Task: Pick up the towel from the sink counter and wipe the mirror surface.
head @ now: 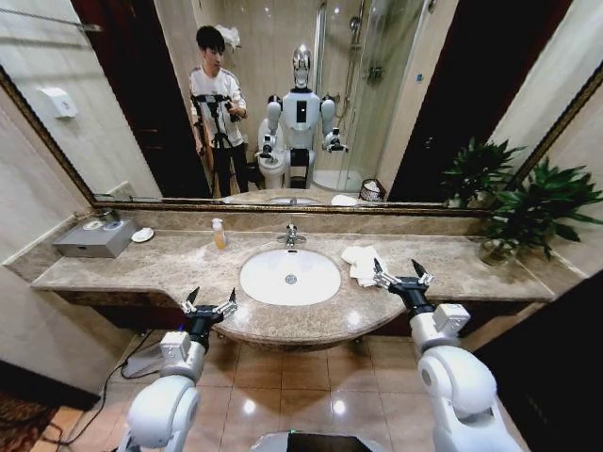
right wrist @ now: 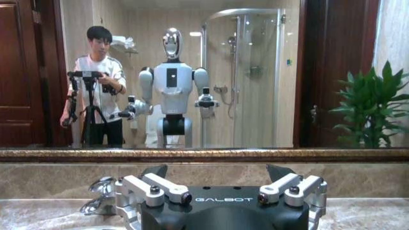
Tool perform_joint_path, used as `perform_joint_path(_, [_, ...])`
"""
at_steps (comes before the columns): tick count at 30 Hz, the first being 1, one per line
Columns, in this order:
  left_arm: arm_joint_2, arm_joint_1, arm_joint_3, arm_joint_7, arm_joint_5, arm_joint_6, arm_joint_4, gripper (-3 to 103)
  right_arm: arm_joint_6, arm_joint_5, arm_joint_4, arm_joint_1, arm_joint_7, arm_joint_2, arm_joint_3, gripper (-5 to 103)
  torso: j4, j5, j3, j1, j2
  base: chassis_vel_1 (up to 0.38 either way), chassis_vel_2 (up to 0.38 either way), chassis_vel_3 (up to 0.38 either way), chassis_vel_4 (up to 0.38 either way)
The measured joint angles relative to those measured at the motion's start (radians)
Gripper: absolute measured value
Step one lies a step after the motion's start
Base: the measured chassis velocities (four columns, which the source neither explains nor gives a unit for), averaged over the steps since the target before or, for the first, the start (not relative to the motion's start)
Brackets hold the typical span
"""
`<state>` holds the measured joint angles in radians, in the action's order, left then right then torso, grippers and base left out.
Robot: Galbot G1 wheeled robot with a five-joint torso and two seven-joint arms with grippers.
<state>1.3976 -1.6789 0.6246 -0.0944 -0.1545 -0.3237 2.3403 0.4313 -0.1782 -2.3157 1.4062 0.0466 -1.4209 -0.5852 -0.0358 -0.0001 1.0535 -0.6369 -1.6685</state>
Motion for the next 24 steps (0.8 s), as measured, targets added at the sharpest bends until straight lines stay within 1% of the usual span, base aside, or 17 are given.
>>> perform_joint_path(12, [0.0, 0.0, 0.0, 0.0, 0.0, 0.0, 0.0, 100, -0.001, -0.001, 0.01, -0.002, -0.009, -0.003, 0.01, 100, 0.0001, -0.0001, 0.0, -0.001, 0.0, -0.091, 0.075, 0.093, -0.081])
perform_joint_path(17, [0.0, 0.0, 0.0, 0.0, 0.0, 0.0, 0.0, 100, 0.008, -0.004, 0.025, -0.01, -0.011, 0.012, 0.009, 100, -0.0001, 0.0, 0.0, -0.001, 0.0, -0.053, 0.076, 0.078, -0.086])
perform_joint_path(21, [0.0, 0.0, 0.0, 0.0, 0.0, 0.0, 0.0, 100, 0.03, -0.011, 0.069, -0.029, -0.024, 0.032, 0.009, 100, -0.0002, -0.0002, 0.0, 0.0, 0.0, -0.069, 0.071, 0.063, -0.041])
perform_joint_path(24, [0.0, 0.0, 0.0, 0.0, 0.0, 0.0, 0.0, 100, 0.06, -0.022, 0.136, -0.067, -0.035, 0.068, 0.008, 100, 0.0, 0.0001, 0.0, -0.001, 0.0, 0.0, 0.0, 0.0, 0.0])
